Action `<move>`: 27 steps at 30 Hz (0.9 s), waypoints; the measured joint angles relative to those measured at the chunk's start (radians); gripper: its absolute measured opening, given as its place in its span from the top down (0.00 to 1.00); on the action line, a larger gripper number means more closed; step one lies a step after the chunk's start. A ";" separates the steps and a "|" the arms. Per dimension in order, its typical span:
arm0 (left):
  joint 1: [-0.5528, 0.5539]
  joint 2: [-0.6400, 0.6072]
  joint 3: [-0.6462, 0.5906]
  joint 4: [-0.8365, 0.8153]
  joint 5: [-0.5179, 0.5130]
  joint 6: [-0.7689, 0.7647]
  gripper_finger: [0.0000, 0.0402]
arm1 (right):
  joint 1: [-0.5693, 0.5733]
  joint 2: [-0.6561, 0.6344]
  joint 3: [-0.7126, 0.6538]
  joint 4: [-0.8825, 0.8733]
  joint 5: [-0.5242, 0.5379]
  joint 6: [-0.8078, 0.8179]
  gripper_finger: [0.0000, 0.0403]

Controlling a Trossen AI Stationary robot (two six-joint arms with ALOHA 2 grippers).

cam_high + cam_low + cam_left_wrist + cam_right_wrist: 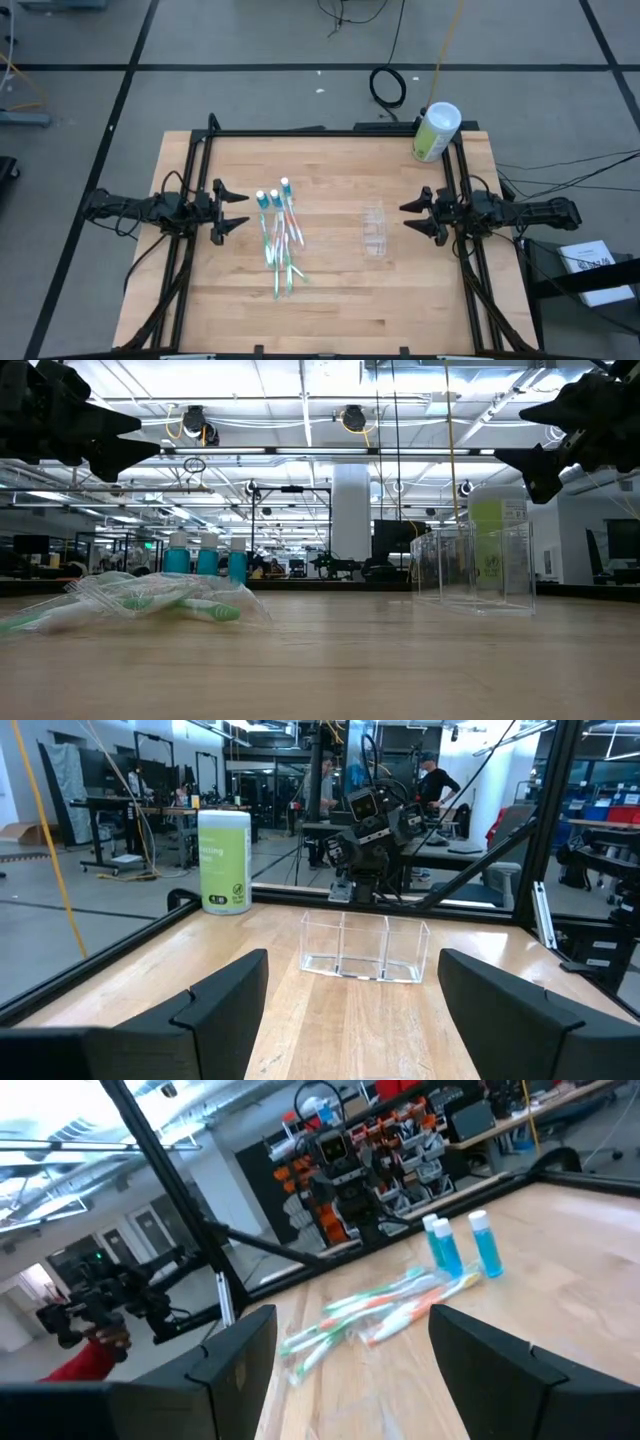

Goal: Pick & Place toothbrushing station
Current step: Put the blue mouthwash into the middle of the transparent organizer

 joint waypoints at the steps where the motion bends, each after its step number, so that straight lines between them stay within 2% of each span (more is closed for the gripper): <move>1: 0.000 0.000 0.000 0.002 0.000 -0.003 0.26 | 0.000 0.000 0.000 0.007 0.005 -0.005 0.37; 6: 0.000 0.000 0.000 0.003 -0.002 -0.075 0.26 | 0.000 0.000 0.000 0.010 0.029 0.002 0.37; 11: 0.000 0.000 0.001 -0.015 -0.002 -0.084 0.26 | 0.000 0.000 0.000 0.010 0.030 0.003 0.37; 14: 0.001 0.021 0.002 -0.020 -0.004 -0.164 0.26 | 0.000 0.000 0.000 0.010 0.030 0.003 0.37; 16: 0.006 0.044 0.024 -0.077 -0.010 -0.166 0.26 | 0.000 0.000 0.000 0.010 0.030 0.003 0.37; 18: 0.012 0.085 0.055 -0.162 -0.020 -0.169 0.26 | 0.000 0.002 0.000 0.010 0.030 -0.001 0.37; 23: 0.041 0.251 0.183 -0.311 -0.128 -0.221 0.26 | 0.000 0.004 0.000 0.009 0.059 -0.033 0.37; 27: 0.073 0.417 0.281 -0.359 -0.183 -0.266 0.26 | 0.000 0.004 0.000 0.009 0.110 -0.071 0.37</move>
